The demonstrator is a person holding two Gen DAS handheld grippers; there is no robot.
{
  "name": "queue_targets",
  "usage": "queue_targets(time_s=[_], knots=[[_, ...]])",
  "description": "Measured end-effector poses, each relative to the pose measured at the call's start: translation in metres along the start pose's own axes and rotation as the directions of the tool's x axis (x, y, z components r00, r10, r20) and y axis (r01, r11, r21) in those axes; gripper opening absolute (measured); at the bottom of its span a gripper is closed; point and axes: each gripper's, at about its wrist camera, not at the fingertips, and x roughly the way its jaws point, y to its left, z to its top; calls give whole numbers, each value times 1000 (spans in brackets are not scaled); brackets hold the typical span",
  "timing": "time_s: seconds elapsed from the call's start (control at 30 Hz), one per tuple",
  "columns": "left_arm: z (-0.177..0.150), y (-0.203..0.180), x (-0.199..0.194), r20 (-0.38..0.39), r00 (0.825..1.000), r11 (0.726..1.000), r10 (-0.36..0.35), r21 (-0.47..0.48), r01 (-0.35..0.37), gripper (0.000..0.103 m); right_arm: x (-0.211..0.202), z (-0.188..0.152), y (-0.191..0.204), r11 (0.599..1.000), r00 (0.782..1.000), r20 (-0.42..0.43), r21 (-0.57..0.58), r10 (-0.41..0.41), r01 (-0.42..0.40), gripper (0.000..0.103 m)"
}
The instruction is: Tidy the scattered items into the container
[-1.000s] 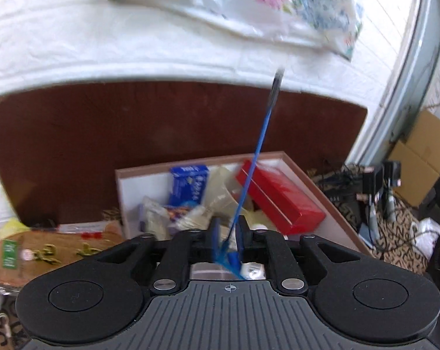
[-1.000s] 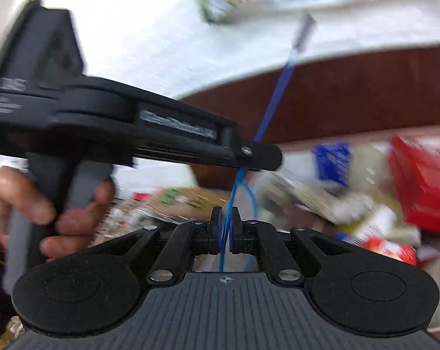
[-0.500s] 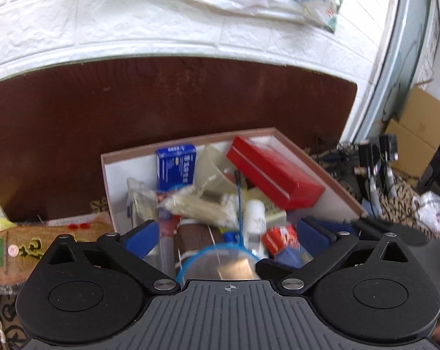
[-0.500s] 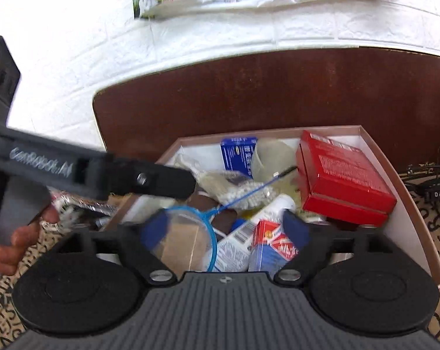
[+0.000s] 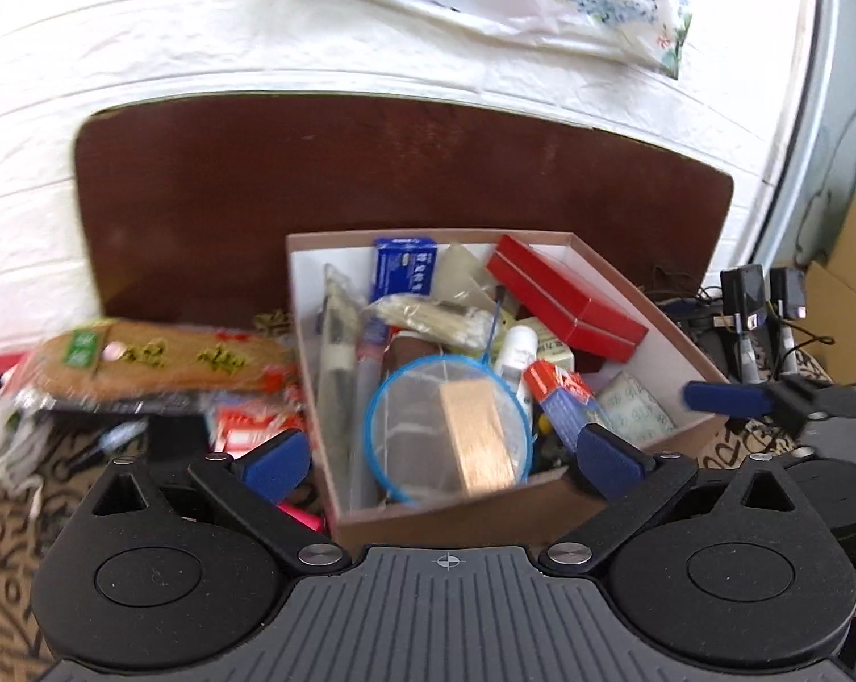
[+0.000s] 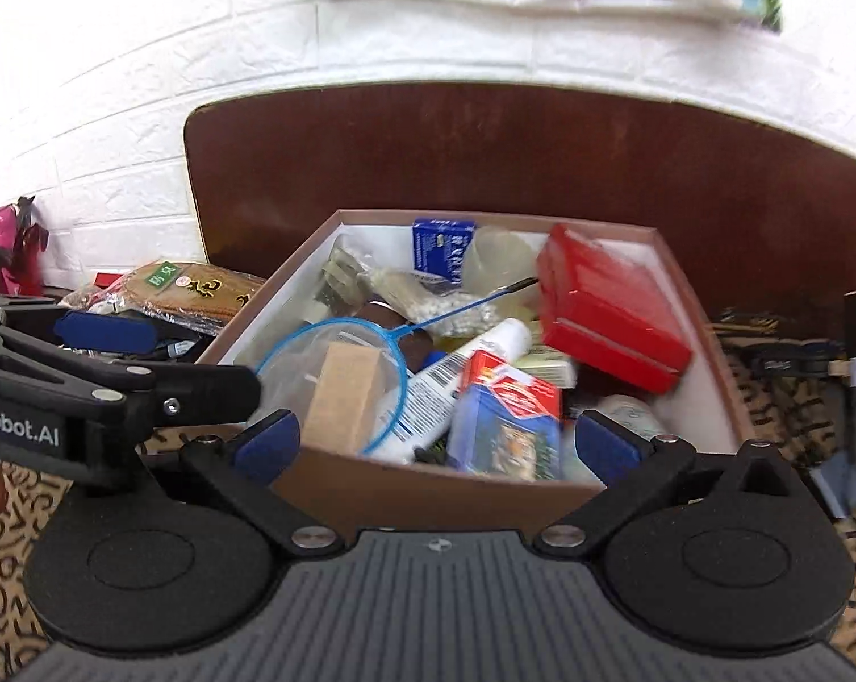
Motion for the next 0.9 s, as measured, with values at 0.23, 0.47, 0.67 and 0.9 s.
queue_targets(time_s=[0.23,0.47,0.67,0.9], knots=[[-28,-17,-24,-56,998,998,34,-42,-37,103,-41,-25,-6,996,997,-4,-38,-80,80,103],[-49,-43,-42,-37,992,993,117,29,-116,103,-68,-49,-13,993,993,-23,-34,-116,115,103],[-58,-55,-46,-64,990,992,123,33,-121,103,-80,-58,-14,992,992,-17,-35,-123,122,103],[-60,-60,-51,-63,989,990,133,45,-130,103,-87,-62,-15,991,991,-11,-25,-132,131,103]])
